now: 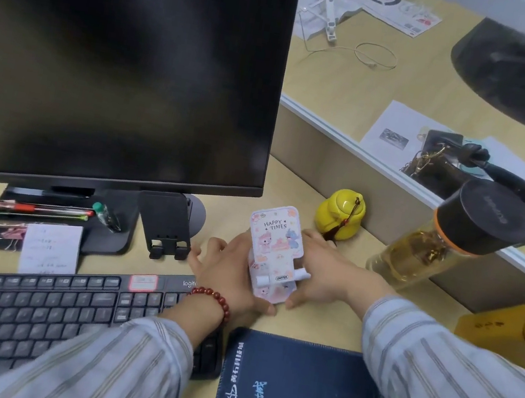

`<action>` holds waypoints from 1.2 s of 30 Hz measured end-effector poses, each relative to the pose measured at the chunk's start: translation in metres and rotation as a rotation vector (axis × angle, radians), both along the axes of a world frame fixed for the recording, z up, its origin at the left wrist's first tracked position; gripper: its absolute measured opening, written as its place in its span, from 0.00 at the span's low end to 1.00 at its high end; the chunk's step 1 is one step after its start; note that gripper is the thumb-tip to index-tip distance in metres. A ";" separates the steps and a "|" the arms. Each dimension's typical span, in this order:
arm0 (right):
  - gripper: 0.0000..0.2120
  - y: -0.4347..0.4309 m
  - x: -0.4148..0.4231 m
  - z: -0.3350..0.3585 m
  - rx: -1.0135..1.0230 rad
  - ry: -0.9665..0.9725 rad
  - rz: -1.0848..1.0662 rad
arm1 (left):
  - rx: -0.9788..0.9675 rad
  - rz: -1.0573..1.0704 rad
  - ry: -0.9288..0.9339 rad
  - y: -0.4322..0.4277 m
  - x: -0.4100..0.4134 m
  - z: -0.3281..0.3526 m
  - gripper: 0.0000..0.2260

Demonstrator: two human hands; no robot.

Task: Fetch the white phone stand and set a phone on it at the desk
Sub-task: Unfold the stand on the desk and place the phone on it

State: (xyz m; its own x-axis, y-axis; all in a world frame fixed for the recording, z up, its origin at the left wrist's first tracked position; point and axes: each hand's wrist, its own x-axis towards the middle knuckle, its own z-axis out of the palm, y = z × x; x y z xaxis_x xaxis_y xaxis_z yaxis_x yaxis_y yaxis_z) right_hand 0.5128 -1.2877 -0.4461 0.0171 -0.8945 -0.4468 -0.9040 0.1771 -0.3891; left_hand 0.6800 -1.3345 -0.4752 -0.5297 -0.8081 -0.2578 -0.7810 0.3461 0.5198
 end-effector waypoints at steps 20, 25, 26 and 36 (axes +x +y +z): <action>0.45 0.011 0.004 -0.011 -0.044 -0.090 -0.171 | 0.005 -0.133 -0.108 -0.009 -0.002 0.007 0.45; 0.44 0.009 0.002 -0.010 -0.024 -0.112 -0.113 | 0.012 -0.114 -0.131 -0.008 -0.004 0.006 0.45; 0.44 0.010 0.001 -0.011 -0.032 -0.120 -0.116 | 0.014 -0.119 -0.126 -0.008 -0.004 0.006 0.45; 0.49 0.021 0.007 -0.021 -0.147 -0.060 -0.263 | 0.045 -0.340 -0.169 -0.027 -0.009 0.018 0.43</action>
State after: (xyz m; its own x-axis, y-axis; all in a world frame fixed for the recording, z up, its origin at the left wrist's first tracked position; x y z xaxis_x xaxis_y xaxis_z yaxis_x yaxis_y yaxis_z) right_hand 0.5193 -1.2671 -0.4671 -0.2012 -0.9266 -0.3176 -0.8093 0.3399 -0.4791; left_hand 0.6708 -1.3612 -0.4572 -0.7125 -0.5794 -0.3957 -0.7016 0.5799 0.4141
